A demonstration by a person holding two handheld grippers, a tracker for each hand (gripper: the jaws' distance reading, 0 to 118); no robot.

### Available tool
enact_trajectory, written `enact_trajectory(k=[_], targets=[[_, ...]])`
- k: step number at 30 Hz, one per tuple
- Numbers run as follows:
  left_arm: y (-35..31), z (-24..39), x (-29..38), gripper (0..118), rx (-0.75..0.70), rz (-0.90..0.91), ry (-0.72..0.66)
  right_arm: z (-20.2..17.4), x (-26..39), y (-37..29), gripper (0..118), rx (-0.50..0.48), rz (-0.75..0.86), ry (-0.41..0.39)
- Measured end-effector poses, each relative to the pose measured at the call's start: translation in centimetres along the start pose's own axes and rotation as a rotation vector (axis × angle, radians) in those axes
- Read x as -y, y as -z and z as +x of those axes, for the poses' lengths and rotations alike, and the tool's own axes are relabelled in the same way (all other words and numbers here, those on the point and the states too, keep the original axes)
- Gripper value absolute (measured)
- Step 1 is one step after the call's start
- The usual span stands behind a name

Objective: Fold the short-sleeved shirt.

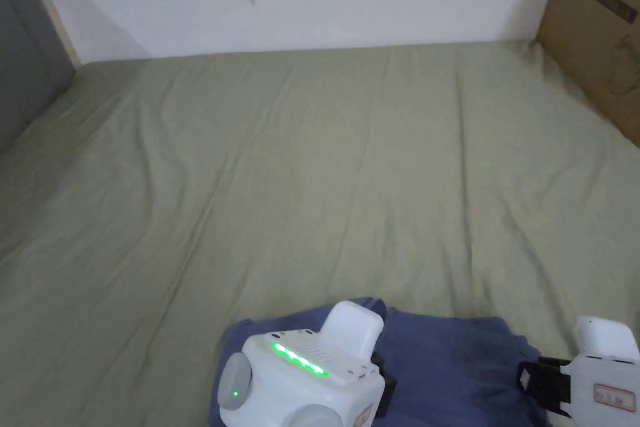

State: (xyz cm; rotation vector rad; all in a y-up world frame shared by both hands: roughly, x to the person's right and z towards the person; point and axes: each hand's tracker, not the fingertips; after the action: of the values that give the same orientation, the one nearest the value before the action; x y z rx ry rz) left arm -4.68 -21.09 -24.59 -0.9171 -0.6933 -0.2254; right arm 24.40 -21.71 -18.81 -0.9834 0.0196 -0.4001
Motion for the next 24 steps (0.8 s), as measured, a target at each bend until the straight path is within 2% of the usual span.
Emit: enact_trajectory(k=[1, 3, 4, 5, 6, 7, 9, 10, 13, 14, 15, 16, 17, 18, 20, 21, 24], targets=[[1.0, 0.0, 0.7, 16, -0.009, -0.048, -0.017, 0.2, 0.1, -0.2, 0, 0.004, -0.004, 0.017], [1.9, 0.0, 1.9, 36, 0.014, -0.041, -0.016, 0.7, 0.3, -0.5, 0, 0.022, -0.004, 0.02], [2.0, -0.2, 2.2, 49, 0.028, -0.045, -0.042, 0.8, 0.3, -0.6, 0, 0.034, -0.007, 0.018], [1.9, -0.5, 2.3, 70, 0.058, -0.043, -0.072, 0.7, 0.2, -0.6, 0, 0.051, -0.008, 0.009], [1.5, -0.8, 2.1, 70, 0.085, -0.047, -0.099, 0.5, 0.2, -0.8, 0, 0.067, -0.001, -0.011], [0.6, -1.1, 2.0, 76, 0.12, -0.035, -0.142, 0.3, 0.1, -0.9, 0, 0.068, 0.001, -0.026], [-0.6, -1.8, 1.5, 100, 0.142, -0.033, -0.184, 0.6, -0.4, -0.7, 0, 0.054, 0.002, -0.031], [-1.7, -2.5, 1.0, 104, 0.127, -0.003, -0.196, 0.5, -0.5, -0.5, 0, 0.044, 0.006, -0.027], [-4.5, -4.7, 0.4, 104, 0.107, 0.074, -0.275, 0.0, -0.7, -0.2, 0, 0.031, 0.01, -0.02], [-5.4, -5.7, 0.3, 103, 0.11, 0.093, -0.318, -0.2, -0.7, -0.1, 0, 0.026, 0.01, -0.02], [-6.2, -6.9, 0.4, 96, 0.129, 0.118, -0.38, -0.3, -0.7, 0.0, 0, 0.02, 0.007, -0.021], [-6.7, -8.1, 0.5, 79, 0.123, 0.122, -0.453, -0.5, -0.6, 0.1, 0, 0.016, 0.004, -0.023], [-6.7, -8.9, 0.9, 36, 0.12, 0.121, -0.493, -0.6, -0.5, 0.2, 0, 0.013, 0.002, -0.027], [-6.4, -9.8, 1.3, 3, 0.091, 0.132, -0.51, -0.8, -0.4, 0.3, 0, 0.009, -0.003, -0.032], [-5.4, -9.8, 1.9, 1, 0.001, 0.101, -0.529, -1.1, -0.2, 0.5, 0, 0.007, -0.009, -0.038], [-4.6, -9.8, 2.3, 1, 0.028, 0.064, -0.508, -0.9, -0.2, 0.6, 0, 0.002, -0.011, -0.038], [-2.1, -9.0, 3.7, 1, 0.123, -0.002, -0.561, -1.0, -0.1, 0.5, 0, -0.007, -0.013, -0.035]])
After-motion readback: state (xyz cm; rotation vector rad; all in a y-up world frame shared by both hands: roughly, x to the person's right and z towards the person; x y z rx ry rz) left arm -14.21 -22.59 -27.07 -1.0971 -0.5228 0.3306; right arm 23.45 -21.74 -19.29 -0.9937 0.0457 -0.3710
